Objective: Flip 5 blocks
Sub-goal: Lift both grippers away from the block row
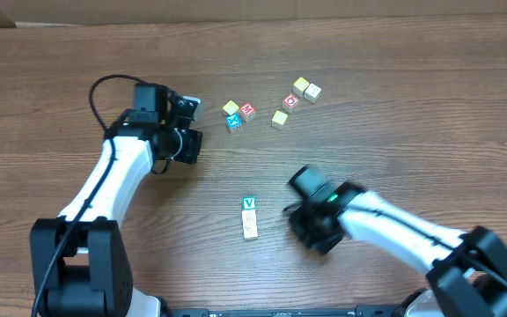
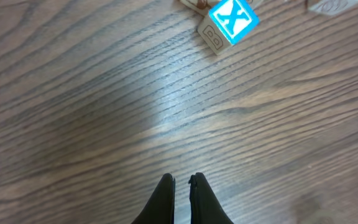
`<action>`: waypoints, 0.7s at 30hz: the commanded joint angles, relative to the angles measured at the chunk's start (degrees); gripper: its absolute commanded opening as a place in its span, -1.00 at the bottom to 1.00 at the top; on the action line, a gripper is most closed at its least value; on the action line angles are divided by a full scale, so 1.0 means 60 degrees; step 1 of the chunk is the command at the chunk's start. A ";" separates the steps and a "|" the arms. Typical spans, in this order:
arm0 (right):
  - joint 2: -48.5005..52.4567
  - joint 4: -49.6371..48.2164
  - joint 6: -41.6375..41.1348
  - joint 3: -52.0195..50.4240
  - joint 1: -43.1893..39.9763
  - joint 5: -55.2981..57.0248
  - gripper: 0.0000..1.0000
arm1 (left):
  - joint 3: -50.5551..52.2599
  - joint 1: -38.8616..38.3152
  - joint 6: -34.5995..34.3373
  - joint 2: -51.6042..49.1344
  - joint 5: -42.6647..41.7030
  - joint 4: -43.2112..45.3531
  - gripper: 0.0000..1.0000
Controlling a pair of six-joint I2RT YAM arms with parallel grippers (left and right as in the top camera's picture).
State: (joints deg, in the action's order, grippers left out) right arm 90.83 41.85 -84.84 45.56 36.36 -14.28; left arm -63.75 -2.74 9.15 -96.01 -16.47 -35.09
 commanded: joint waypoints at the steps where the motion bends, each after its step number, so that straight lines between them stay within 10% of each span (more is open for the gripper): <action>1: -0.0401 0.0233 0.2543 0.0117 -0.1807 -0.0375 -0.85 | -0.0200 0.0178 -0.0175 0.0958 -0.0801 -0.0062 -0.92; 16: -0.0455 0.3778 0.8765 0.4116 -0.6499 -0.1016 0.11 | -0.0200 0.0175 -0.0838 0.6619 -0.0725 -0.1938 -0.91; 17: -0.0474 0.4029 0.8918 0.4382 -0.6499 -0.0816 0.27 | -0.0200 0.0175 -0.0856 0.7009 -0.0725 -0.2146 -0.92; 18: -0.0510 0.4280 0.9023 0.4663 -0.6451 -0.0579 0.88 | -0.0200 0.0175 -0.0885 0.7428 -0.0729 -0.2339 -0.92; 21: -0.0699 0.4725 0.9151 0.5176 -0.6313 -0.0066 1.00 | -0.0200 0.0175 -0.1005 0.8582 -0.0769 -0.2903 -0.88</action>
State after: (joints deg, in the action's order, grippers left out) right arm 89.12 69.04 -34.89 73.25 -2.31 -18.63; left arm -64.27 -1.76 4.80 -50.13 -20.01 -50.76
